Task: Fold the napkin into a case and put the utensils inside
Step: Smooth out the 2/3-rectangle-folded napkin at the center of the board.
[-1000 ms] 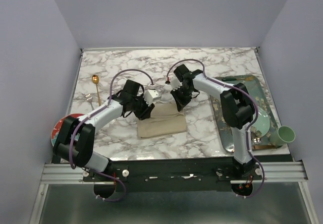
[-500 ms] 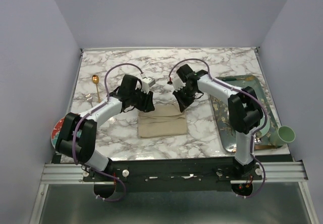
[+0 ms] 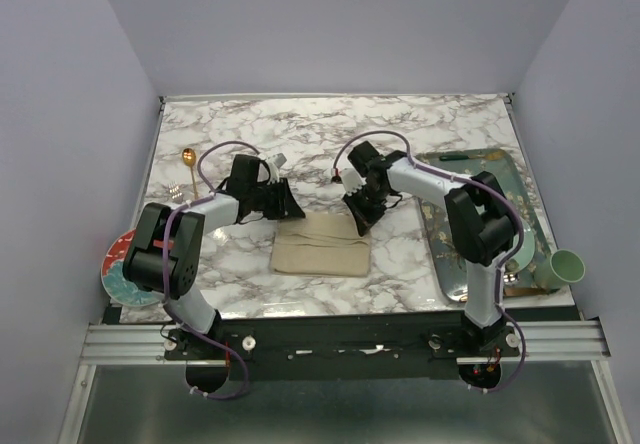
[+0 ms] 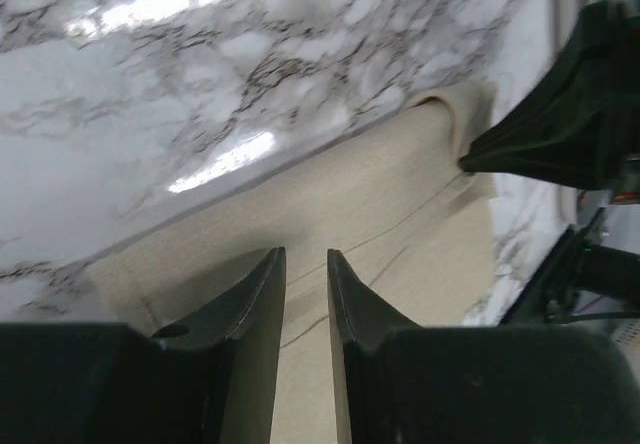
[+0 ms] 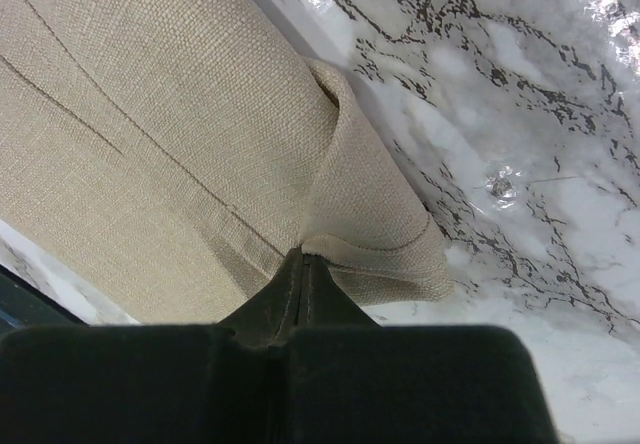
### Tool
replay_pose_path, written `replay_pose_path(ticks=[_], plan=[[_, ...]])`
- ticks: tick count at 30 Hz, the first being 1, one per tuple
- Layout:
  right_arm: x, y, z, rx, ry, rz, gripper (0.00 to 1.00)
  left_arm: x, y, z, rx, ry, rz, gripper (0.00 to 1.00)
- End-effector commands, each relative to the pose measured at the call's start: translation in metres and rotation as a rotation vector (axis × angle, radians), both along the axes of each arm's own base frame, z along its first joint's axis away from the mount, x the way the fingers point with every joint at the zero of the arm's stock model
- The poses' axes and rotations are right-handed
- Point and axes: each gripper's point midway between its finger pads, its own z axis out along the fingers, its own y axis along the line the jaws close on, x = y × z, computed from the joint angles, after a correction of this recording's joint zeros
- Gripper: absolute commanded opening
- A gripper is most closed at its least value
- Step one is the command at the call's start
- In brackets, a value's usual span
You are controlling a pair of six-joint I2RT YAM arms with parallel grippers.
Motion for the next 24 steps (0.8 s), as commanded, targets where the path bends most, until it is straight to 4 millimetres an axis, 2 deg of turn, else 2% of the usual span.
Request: replay_pose_path(ticks=[1, 2, 4, 11, 15, 21, 24], plan=[[0.019, -0.008, -0.033, -0.043, -0.137, 0.031, 0.01, 0.014, -0.038, 0.051, -0.283, 0.002, 0.003, 0.23], [0.019, -0.007, -0.028, -0.028, -0.159, 0.032, 0.01, 0.016, -0.042, 0.05, -0.304, 0.017, 0.006, 0.21], [0.016, -0.009, -0.03, -0.023, -0.178, 0.044, 0.01, 0.018, -0.057, 0.058, -0.366, 0.037, 0.012, 0.17], [0.016, -0.008, -0.02, 0.006, -0.237, 0.061, 0.01, 0.017, -0.101, 0.031, -0.422, 0.176, 0.023, 0.16], [0.016, -0.006, -0.017, 0.016, -0.252, 0.075, 0.01, 0.019, -0.121, 0.031, -0.481, 0.185, 0.004, 0.16], [0.015, -0.001, -0.013, 0.028, -0.278, 0.107, 0.01, 0.021, -0.143, 0.024, -0.513, 0.217, -0.005, 0.16], [0.016, -0.001, -0.011, 0.029, -0.287, 0.109, 0.01, 0.021, -0.143, 0.001, -0.468, 0.269, 0.028, 0.16]])
